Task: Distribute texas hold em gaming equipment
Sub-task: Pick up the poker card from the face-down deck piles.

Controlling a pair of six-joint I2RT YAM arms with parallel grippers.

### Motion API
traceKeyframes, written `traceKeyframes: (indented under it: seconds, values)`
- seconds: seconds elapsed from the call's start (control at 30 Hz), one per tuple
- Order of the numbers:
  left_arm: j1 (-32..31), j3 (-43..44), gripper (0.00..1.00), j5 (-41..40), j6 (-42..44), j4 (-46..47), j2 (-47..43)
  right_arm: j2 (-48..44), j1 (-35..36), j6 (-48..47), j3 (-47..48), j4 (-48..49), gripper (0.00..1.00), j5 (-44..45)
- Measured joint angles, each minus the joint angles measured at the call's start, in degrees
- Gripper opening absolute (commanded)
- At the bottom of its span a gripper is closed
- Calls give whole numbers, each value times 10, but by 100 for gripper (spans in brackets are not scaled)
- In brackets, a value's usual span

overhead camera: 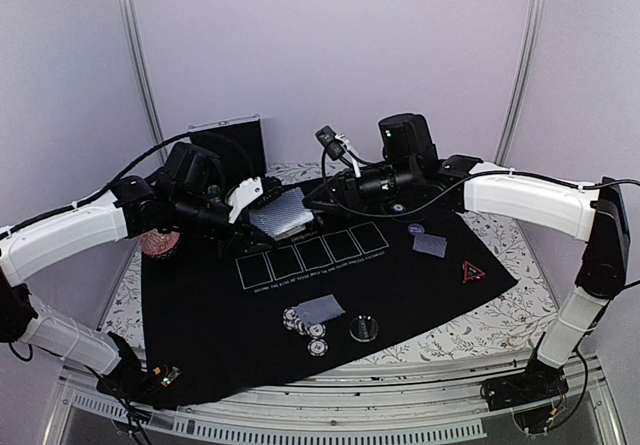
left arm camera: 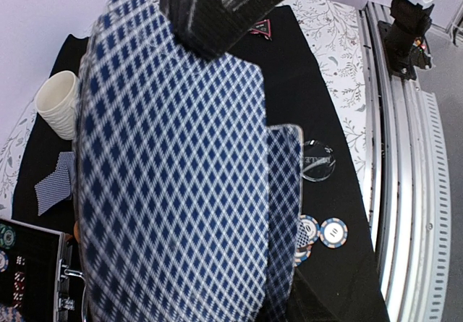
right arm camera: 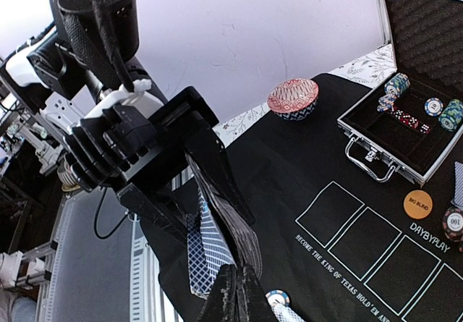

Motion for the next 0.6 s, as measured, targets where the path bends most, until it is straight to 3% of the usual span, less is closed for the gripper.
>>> traceKeyframes:
  seconds: [0.27,0.6]
  values:
    - [0,0,39,0,0,0,0,-2,0,-4,1,-7,2,1]
    - [0,0,39,0,0,0,-1,-67,0,3,-21,19,2,16]
